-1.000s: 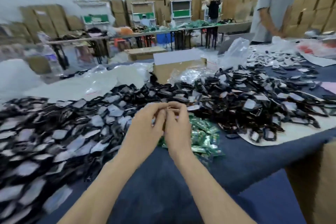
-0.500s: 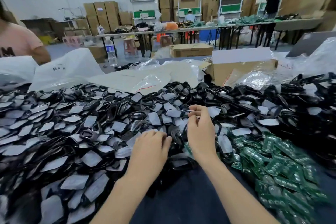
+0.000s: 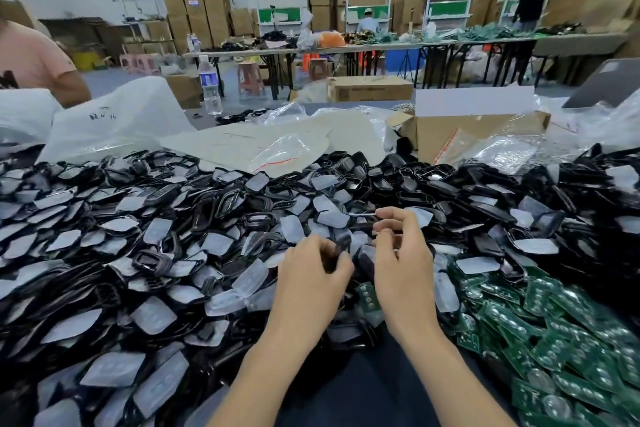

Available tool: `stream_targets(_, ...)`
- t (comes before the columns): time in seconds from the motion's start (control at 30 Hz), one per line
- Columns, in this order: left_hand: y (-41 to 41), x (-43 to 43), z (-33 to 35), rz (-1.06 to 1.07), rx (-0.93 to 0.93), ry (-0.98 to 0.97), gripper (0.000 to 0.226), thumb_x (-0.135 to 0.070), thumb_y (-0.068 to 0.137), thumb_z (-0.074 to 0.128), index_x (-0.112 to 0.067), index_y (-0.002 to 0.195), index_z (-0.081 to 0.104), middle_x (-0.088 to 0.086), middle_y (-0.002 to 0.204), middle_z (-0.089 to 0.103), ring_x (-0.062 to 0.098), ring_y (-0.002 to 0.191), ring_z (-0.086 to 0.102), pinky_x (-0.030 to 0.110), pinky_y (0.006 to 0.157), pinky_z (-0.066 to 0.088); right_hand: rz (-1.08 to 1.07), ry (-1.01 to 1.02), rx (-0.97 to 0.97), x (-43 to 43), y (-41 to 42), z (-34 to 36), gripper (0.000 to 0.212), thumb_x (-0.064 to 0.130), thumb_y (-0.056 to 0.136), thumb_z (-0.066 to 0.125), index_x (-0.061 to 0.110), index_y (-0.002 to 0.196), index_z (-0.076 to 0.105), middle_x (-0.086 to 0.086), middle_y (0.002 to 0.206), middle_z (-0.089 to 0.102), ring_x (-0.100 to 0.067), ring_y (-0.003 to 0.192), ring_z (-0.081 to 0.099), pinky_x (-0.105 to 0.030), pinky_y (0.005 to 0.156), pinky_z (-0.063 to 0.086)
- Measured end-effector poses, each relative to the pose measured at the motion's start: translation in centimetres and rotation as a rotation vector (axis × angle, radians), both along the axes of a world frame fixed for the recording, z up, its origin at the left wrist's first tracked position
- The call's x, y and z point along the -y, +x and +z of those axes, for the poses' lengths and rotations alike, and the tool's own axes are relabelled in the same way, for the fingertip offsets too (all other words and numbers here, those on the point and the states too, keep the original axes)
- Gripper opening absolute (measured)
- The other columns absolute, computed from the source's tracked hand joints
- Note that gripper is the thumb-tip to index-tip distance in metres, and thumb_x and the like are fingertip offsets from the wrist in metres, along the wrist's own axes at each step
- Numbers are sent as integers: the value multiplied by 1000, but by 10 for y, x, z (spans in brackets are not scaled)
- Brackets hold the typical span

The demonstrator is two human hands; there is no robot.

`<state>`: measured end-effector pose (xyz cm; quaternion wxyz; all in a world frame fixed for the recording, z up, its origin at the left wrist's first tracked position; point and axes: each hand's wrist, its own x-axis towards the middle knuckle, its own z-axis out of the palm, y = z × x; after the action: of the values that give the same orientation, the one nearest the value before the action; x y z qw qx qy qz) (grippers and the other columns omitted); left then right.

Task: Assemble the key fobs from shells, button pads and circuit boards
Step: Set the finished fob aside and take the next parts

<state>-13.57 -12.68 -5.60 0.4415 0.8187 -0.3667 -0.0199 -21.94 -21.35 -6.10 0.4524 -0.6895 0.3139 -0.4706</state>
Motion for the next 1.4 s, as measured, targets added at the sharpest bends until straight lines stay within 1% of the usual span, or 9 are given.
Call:
stream_targets(0.13,2,-8,6,-54,-100,-307,17,-28,93,69,-38,85,57,-25,89,65,-3,80,60,7,69,42,219,150,81,-4,3,5,23,32,106,47,49,105,63,21,106,69,-7,97,67,-35,83,57)
stream_targets(0.3,1,-8,1,-46,230,-257,11,-23,93,66,-32,93,60,-21,94,57,6,95,56,23,81,47,507,298,124,-10,4,7,44,63,85,51,43,123,62,15,112,72,-4,107,68,-27,92,57)
stream_targets(0.5,2,-9,-2,-74,331,-250,6,-27,93,60,-23,96,61,-18,95,57,11,93,56,36,79,52,504,309,153,-7,7,4,20,32,102,54,35,120,62,12,104,75,-3,95,70,-22,80,56)
stream_targets(0.67,2,-7,-4,-140,231,-205,10,-33,93,61,-31,102,64,-22,96,63,2,91,59,18,79,47,352,189,68,-4,5,-2,23,46,103,52,45,124,59,23,112,69,2,105,65,-22,90,51)
stream_targets(0.8,3,-2,-9,-240,-3,-118,21,-27,96,66,-28,117,69,-17,105,70,-1,99,64,24,91,52,149,83,43,1,2,-3,25,47,104,46,46,128,55,27,120,63,9,115,56,-21,94,46)
stream_targets(0.93,15,-10,2,-129,202,-95,24,-40,99,56,-28,113,70,-21,101,58,-1,96,53,7,86,39,75,30,25,0,6,6,24,33,104,45,48,121,54,25,118,60,14,111,52,-13,85,41)
stream_targets(1.13,96,-26,52,92,199,16,24,-36,102,52,-24,118,65,-19,91,62,-6,81,57,17,72,42,280,-28,-40,-9,60,56,25,21,105,43,37,122,52,18,116,58,0,101,58,-21,82,47)
stream_targets(1.3,165,-34,75,201,172,290,30,-32,104,48,-15,125,62,4,115,68,20,97,59,31,83,44,359,-54,-155,-3,114,81,28,18,106,39,24,131,50,2,123,59,-17,87,55,-36,83,48)
stream_targets(1.4,190,-33,80,211,195,388,30,-30,104,47,-11,117,66,8,113,69,28,103,63,36,88,49,341,-73,-271,8,141,83,31,18,105,38,21,133,50,-1,124,58,-17,84,60,-36,74,50)
